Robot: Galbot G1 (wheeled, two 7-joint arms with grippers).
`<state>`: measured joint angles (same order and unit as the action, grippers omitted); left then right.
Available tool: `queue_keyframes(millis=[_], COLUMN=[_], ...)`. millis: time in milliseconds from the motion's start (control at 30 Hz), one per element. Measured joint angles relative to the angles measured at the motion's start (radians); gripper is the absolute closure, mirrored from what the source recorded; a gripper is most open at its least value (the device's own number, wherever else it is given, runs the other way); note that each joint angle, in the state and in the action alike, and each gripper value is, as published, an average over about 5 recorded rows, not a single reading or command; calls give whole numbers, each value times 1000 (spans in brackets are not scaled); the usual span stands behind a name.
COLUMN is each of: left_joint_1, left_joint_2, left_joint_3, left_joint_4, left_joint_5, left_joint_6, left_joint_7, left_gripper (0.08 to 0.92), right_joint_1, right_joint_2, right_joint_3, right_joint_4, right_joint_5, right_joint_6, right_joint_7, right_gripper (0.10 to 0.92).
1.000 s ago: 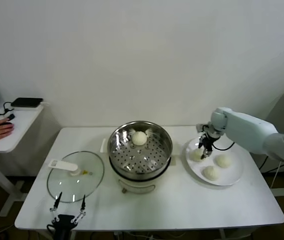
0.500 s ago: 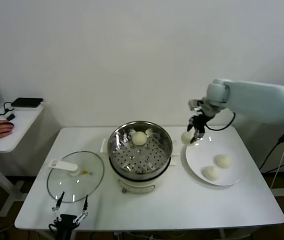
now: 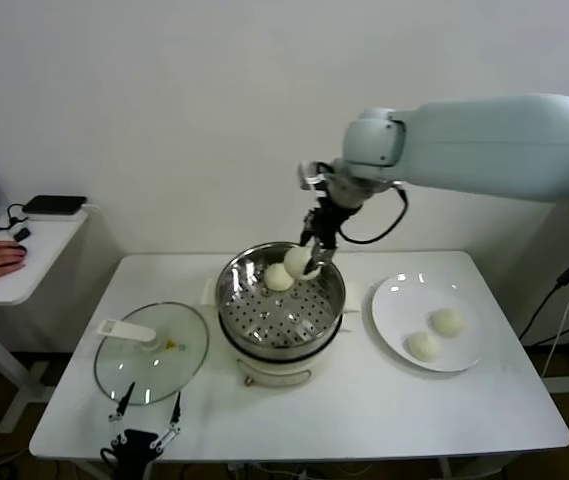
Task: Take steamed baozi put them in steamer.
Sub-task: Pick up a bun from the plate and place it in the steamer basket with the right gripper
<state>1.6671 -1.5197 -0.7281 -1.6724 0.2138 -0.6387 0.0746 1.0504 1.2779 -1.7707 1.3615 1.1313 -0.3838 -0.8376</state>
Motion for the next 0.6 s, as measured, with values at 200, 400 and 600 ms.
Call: queue_keyframes(millis=[200,400,600], left_joint_1=[12,13,7], left_joint_2=[-8,-16,-22], left_joint_3=[-3,-7,-9], left_joint_4=[-14,-20,-20], left_joint_5=[3,3,3], left_joint_6=[0,0,4], left_joint_7=[0,-1,2], left_gripper=[177,177,177], right_joint_1=[-89,-192,-280], right_joint_2=[107,191,240], right_joint_3=[38,67,85], right_joint_4=[-95,-203,-288], right_joint_5=[-12,-54,-94], right_joint_6=[-26,-40,-44], right_joint_7=[20,27,26], right_gripper=[416,418,415])
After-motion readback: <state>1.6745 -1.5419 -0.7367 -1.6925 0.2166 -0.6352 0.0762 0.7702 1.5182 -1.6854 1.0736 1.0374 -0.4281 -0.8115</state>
